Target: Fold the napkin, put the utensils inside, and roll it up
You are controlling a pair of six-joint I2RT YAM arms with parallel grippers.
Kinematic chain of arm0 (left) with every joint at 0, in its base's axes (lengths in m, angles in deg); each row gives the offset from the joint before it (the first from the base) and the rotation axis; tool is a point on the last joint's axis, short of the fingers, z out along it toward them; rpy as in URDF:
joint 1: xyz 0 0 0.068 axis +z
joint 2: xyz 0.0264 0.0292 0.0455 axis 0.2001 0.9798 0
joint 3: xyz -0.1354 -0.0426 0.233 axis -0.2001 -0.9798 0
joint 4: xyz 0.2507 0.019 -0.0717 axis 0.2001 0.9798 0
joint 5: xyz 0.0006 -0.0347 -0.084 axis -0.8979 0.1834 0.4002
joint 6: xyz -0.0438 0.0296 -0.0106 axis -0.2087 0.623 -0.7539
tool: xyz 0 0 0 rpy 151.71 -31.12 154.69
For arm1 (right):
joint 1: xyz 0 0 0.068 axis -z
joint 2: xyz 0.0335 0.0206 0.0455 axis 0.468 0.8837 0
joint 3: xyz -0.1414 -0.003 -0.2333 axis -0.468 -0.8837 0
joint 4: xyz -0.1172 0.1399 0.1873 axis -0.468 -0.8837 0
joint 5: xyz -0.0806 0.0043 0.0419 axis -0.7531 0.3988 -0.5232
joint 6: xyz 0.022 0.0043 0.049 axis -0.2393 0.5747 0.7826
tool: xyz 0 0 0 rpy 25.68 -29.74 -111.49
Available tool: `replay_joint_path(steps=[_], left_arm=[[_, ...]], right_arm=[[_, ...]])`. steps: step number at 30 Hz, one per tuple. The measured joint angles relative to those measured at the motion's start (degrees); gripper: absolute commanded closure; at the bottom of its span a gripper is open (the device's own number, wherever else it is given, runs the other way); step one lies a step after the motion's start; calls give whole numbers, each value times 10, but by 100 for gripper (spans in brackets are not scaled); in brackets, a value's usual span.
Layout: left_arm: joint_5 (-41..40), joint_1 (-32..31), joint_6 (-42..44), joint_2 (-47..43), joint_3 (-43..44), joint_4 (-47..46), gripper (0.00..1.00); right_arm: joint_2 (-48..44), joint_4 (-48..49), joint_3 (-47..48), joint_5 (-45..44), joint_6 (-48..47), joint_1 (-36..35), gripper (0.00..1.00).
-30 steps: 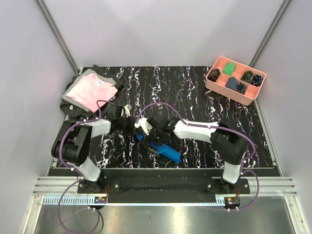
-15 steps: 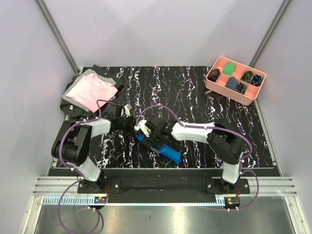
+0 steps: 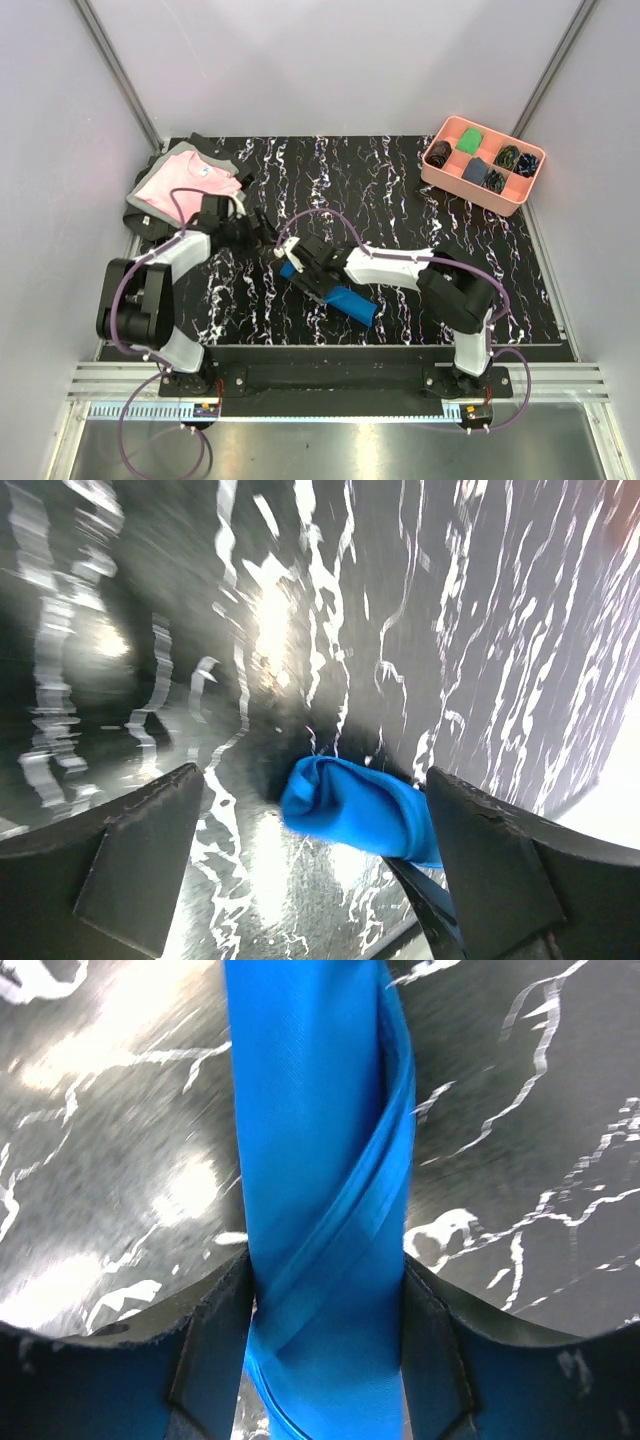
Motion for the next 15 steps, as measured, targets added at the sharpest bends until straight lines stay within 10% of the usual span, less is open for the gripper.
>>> replay_joint_path(steps=[15], left_arm=[[-17,99,10,-132,11,51,1]], right_arm=[[36,-13,49,-30,40,52,46]])
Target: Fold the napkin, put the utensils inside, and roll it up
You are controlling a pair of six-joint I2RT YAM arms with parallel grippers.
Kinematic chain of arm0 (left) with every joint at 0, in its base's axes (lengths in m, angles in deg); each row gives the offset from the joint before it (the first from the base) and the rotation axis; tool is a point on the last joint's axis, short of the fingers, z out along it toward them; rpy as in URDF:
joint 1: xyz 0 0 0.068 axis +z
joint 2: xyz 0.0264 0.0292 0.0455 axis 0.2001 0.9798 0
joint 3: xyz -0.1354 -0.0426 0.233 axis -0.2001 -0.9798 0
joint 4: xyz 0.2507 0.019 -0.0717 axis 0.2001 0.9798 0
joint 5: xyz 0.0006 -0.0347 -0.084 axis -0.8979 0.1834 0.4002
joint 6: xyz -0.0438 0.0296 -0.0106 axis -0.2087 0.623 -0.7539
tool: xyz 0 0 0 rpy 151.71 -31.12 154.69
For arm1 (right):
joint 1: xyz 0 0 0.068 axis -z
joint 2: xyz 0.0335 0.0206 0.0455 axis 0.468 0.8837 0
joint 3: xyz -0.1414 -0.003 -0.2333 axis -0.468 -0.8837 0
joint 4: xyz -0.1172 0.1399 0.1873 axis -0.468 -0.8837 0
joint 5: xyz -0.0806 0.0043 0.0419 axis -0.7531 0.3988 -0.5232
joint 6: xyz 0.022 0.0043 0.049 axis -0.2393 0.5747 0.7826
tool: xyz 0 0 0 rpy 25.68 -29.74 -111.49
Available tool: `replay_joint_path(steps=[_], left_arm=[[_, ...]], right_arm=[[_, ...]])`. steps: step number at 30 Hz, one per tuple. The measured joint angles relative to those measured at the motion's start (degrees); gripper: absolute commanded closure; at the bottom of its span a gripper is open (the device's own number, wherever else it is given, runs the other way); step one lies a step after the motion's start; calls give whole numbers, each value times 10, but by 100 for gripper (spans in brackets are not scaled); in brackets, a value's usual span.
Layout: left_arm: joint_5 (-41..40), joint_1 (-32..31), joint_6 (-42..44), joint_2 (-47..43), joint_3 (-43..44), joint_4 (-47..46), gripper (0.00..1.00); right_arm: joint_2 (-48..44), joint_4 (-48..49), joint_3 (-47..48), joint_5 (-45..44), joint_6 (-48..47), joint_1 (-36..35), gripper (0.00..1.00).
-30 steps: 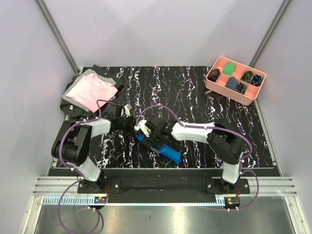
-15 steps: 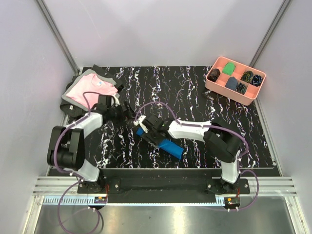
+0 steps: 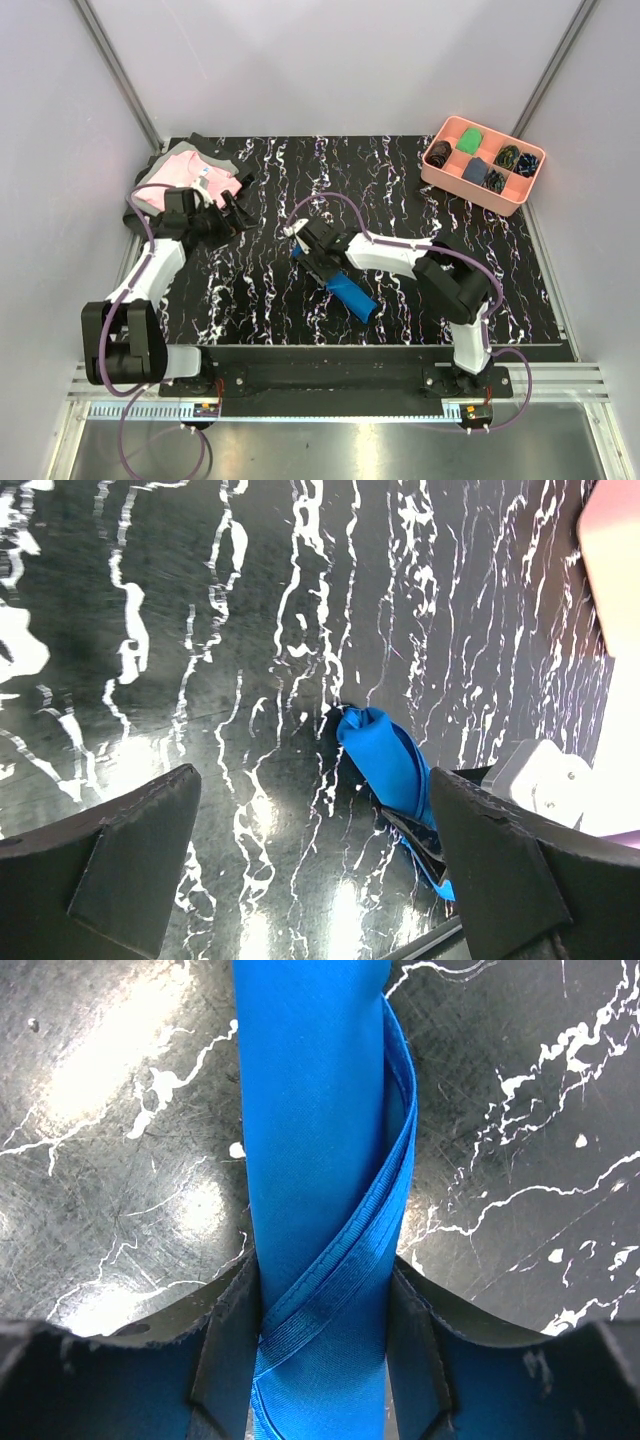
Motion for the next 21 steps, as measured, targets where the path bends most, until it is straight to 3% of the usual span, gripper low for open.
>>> replay_joint_path(steps=[7,21], left_arm=[[4,12,4,-3,-3,12,1],[7,25,16,-33,-3,26,1]], right_arm=[[26,-40,43,-2,32,13,47],[110,-64,170,-13,32,134,43]])
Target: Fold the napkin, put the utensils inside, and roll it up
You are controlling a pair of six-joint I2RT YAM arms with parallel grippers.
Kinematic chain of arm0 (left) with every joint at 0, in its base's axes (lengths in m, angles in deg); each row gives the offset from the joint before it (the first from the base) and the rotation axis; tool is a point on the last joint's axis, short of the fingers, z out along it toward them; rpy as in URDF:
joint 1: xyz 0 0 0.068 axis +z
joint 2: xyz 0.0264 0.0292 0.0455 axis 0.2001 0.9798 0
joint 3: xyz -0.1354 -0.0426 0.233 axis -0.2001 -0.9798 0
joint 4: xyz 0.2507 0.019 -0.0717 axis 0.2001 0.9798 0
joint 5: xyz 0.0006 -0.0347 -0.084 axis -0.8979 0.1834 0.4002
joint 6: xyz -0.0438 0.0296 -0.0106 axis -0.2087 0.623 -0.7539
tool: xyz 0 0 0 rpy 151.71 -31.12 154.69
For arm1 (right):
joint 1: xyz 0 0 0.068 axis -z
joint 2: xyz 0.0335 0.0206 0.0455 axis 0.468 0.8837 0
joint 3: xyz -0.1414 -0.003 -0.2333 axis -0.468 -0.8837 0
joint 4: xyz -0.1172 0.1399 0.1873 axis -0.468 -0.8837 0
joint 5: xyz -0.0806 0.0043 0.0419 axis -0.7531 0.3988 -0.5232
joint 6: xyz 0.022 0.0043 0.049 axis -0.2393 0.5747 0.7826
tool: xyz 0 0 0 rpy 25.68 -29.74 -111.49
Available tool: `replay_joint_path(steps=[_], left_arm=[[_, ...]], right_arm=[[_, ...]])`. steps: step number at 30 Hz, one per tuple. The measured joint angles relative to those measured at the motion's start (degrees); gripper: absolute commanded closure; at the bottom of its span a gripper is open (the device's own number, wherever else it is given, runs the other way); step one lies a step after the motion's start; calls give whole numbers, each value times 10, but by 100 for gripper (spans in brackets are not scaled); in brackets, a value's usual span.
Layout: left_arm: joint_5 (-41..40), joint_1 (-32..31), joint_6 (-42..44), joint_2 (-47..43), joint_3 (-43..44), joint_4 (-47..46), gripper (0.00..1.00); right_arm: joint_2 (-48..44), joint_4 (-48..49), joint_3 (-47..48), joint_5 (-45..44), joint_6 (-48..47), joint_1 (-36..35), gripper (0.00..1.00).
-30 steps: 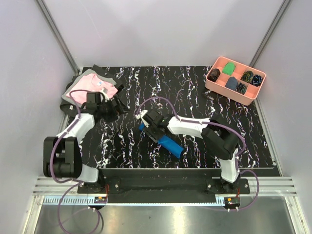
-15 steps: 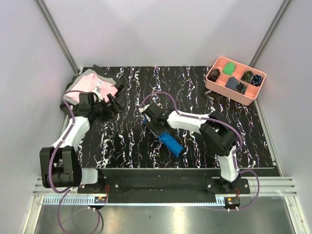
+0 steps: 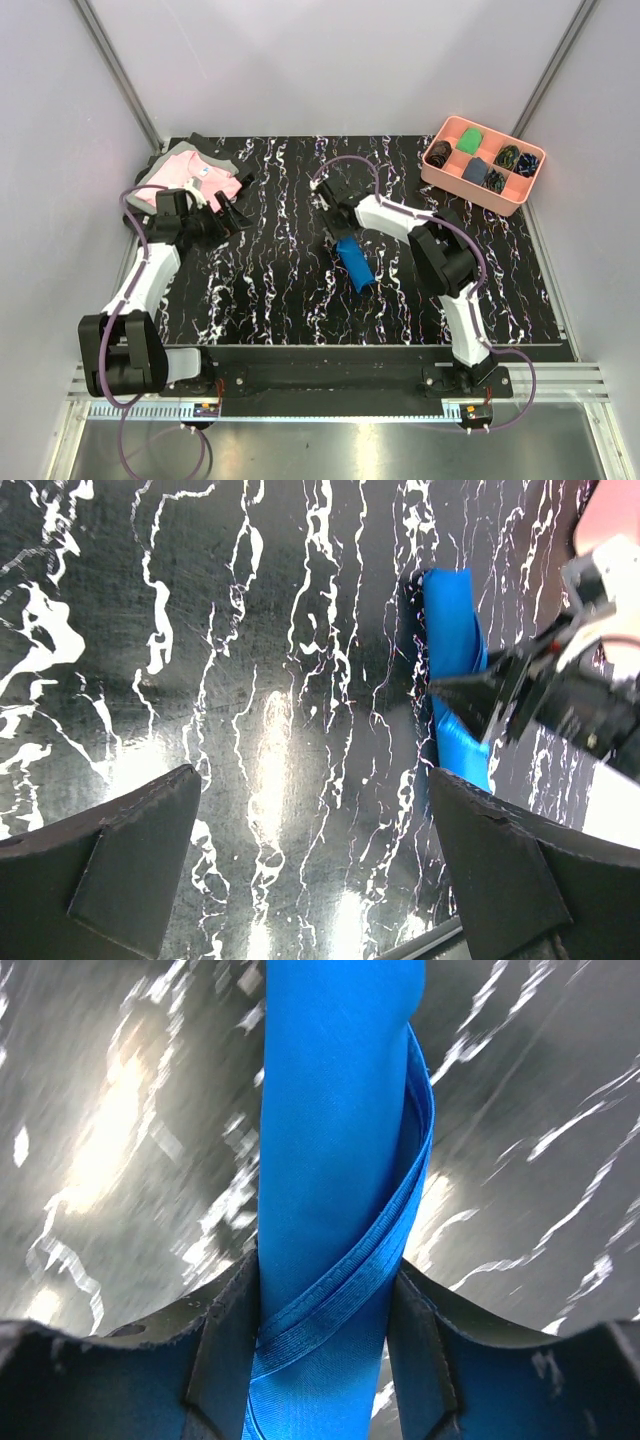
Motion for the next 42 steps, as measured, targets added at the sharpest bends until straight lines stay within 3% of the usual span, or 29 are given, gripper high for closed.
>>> replay_joint_path(steps=[2,5,6,9,17,24,34,42], left_arm=[[0,4,3,-6,0,1,1],[3,12,8,-14,0,6,1],[5,14,10,-17,0,9,1],[9,18,24,-24,0,19,1],[13,20,59,-57,0,42,1],[12,28,77,-77,0,60,1],[10,35,115,-168,-11,74,1],[5,35,161,-323,-46,70,1]], right_arm=[[13,-1,20,-2,-10,10,42],[33,-5,52,-7,-28,23,25],[37,-5,59,-9,-34,27,14],[41,-10,71,-13,-47,36,1],[40,-10,73,9,-70,42,0],[1,-40,43,112,-84,42,0],[-233,-12,-56,190,-29,57,0],[-458,93,-323,189,87,224,0]])
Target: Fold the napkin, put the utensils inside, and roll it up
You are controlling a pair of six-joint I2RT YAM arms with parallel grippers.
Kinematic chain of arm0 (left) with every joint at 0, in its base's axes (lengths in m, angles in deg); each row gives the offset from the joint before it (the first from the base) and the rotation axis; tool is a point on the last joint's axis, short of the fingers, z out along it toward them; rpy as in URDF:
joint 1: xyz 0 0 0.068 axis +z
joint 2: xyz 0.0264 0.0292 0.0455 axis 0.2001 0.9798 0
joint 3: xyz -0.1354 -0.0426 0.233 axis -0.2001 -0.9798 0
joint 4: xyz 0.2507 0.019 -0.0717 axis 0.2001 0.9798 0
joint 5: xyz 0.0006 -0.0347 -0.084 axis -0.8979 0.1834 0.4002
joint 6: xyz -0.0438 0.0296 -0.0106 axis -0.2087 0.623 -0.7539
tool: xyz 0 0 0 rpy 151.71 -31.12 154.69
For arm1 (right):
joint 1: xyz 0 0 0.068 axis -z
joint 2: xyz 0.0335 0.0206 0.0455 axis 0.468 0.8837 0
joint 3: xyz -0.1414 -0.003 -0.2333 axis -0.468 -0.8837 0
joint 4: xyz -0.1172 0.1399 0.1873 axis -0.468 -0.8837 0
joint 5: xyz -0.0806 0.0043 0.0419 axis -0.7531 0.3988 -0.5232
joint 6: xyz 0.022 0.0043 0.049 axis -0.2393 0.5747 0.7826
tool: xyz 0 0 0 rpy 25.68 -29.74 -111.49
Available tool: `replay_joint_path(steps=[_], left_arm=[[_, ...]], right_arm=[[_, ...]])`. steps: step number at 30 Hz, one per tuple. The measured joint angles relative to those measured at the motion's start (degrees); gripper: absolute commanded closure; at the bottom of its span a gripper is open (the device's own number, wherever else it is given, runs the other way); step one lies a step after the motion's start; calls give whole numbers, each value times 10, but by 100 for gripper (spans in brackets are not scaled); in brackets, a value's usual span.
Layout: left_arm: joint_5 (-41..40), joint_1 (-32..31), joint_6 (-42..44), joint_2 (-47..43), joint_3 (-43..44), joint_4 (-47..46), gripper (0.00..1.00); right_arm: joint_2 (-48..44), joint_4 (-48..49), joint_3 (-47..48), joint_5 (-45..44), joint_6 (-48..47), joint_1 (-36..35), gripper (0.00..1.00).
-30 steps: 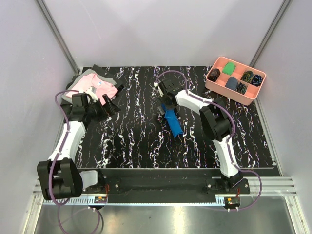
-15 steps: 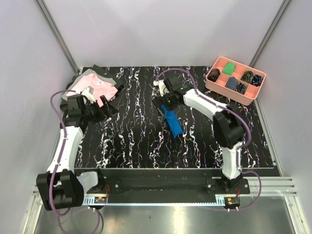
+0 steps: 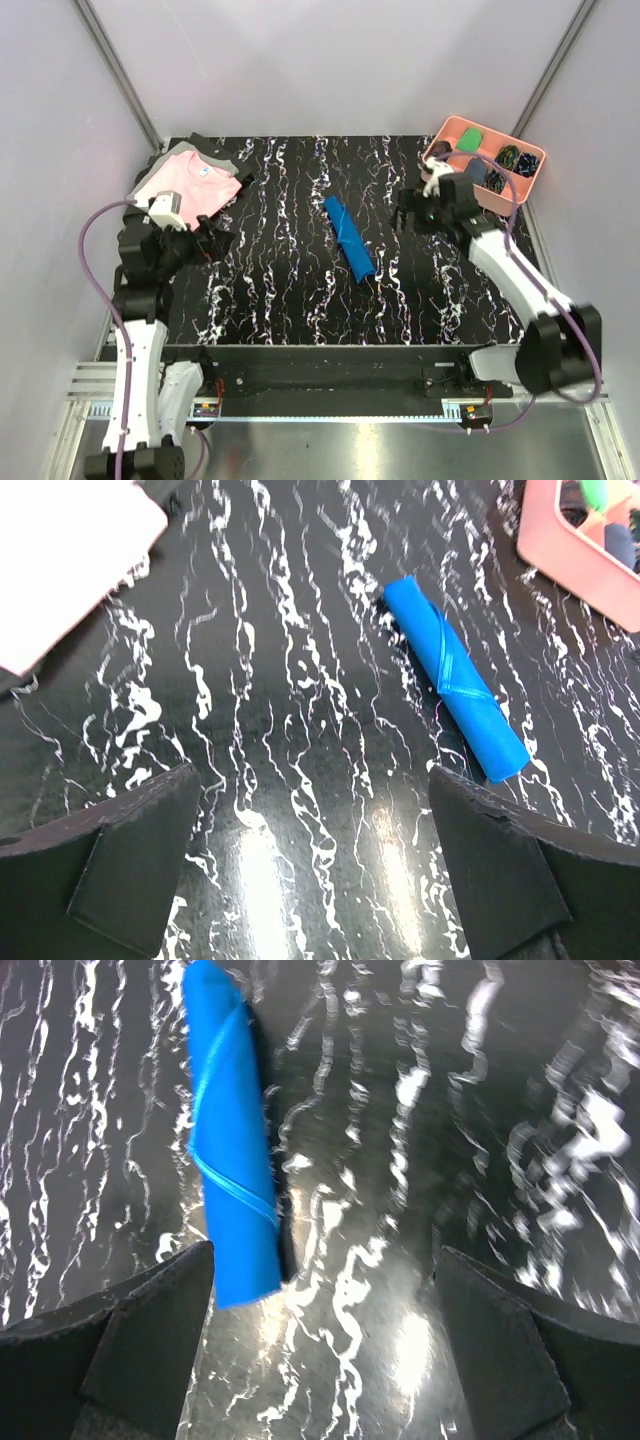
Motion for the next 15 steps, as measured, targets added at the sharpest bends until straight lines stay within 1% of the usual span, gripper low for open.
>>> replay_joint_path(steps=[2,4,8,11,15], left_arm=[[-4,0,3,-26,-14,-1,1],[-9,0,4,-39,-21,-1,1],[-15,0,7,-43,-24,0,1],[-17,0,9,-43,-25,0,1],[-17,0,12,-43,-25,0,1]], right_arm=[[-65,16,-58,-21,12,15,0],[-127,39,-105,-34,19,13,0],[-220,92,-171,-65,27,9,0],[-249,115,-197,-85,31,9,0],[-251,132,-217,-98,34,9,0]])
